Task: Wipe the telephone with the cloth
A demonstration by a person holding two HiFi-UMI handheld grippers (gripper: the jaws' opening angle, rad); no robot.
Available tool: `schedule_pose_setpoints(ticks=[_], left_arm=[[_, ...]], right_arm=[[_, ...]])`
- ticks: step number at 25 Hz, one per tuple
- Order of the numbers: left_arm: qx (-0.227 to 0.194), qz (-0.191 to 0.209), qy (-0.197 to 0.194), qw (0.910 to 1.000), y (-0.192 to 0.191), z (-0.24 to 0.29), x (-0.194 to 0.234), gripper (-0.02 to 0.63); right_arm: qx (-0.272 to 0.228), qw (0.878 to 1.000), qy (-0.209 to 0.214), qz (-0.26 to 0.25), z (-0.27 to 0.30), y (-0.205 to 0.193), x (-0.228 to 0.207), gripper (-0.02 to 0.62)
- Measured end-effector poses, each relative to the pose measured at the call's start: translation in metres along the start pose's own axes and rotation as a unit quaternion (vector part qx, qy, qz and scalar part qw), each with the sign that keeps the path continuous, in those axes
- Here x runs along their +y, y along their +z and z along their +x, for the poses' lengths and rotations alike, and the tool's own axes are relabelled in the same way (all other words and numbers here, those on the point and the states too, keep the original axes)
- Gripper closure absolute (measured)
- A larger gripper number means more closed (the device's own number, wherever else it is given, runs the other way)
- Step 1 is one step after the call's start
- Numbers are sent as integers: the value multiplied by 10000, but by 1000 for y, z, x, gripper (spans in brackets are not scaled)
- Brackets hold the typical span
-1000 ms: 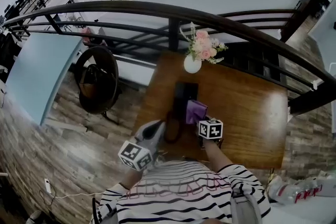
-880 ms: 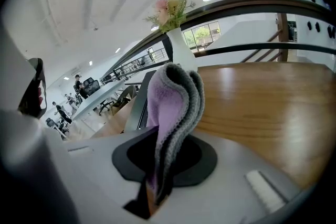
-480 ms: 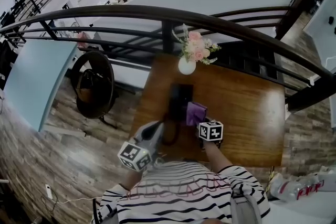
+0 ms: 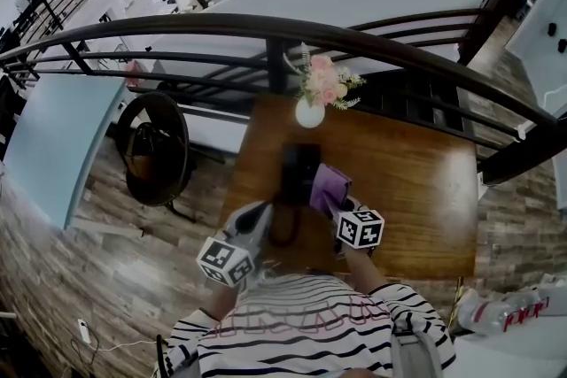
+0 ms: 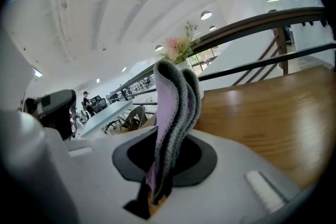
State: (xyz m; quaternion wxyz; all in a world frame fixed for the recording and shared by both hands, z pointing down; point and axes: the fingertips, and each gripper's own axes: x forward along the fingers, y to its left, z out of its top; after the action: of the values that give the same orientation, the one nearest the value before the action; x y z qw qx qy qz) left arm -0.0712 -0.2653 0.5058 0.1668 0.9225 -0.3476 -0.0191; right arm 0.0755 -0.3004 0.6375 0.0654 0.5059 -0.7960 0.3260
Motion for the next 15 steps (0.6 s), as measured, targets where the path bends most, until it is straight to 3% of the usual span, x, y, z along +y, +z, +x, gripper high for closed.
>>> schedule_pose_setpoints(ticks=[15], left_arm=[[112,29,-356,9993,3,-5,-12,604]], right_arm=[[-932,9953,246,30,-71,41,55,545]])
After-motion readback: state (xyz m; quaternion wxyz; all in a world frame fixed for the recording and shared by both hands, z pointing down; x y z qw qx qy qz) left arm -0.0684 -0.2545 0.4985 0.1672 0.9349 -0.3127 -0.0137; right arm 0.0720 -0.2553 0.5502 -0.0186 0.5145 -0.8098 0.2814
